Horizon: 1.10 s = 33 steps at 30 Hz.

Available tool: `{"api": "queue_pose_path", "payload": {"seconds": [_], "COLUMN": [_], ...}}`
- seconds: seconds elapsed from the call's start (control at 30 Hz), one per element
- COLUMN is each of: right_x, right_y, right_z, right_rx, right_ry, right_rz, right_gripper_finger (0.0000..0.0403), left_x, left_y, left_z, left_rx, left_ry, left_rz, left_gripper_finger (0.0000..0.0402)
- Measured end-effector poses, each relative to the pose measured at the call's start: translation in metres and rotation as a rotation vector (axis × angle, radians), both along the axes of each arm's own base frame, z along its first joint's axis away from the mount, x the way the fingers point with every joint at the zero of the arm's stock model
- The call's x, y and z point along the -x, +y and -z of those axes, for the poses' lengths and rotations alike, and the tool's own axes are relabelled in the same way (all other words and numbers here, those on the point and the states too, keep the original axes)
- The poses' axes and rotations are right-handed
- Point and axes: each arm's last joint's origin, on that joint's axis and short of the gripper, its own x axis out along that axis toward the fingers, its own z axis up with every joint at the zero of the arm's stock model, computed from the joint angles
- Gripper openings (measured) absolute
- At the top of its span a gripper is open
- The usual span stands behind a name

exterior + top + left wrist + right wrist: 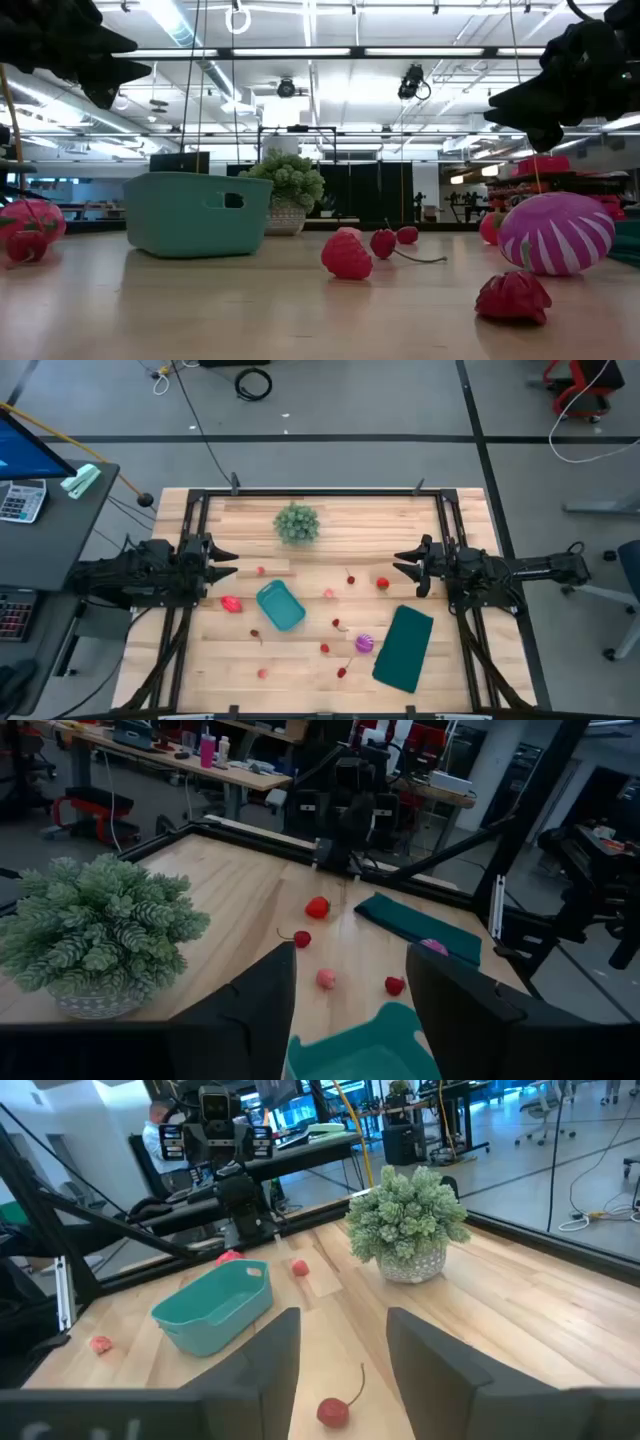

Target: Pick and placing Produce into tupperware

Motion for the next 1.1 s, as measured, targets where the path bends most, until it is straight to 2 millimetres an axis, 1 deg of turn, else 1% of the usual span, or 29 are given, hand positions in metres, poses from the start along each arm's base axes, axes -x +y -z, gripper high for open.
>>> {"api": "queue_pose_path", "payload": {"seconds": [0.23,0.53,0.8,1.1], "right_x": [0.0,0.0,0.0,0.0], "right_y": [0.0,0.0,0.0,0.0], "right_z": [0.0,-0.0002,-0.0001,0.0], "right_rx": [0.0,0.0,0.0,0.0], "right_ry": [0.0,-0.001,0.0,0.0], "right_rz": [0.0,0.0,0.0,0.0], "right_gripper_finger": [0.0159,0.0159,0.0159,0.0159], "left_x": [-0.0001,0.0,0.0,0.0], "left_y": [0.0,0.0,0.0,0.0], "left_z": [0.0001,0.0001,0.0001,0.0], "left_rx": [0.0,0.0,0.0,0.0], "left_ry": [0.001,0.0,0.0,0.0], "left_rz": [0.0,0.001,0.0,0.0], "left_gripper_finger": [0.0193,0.0199,0.019,0.0199]}}
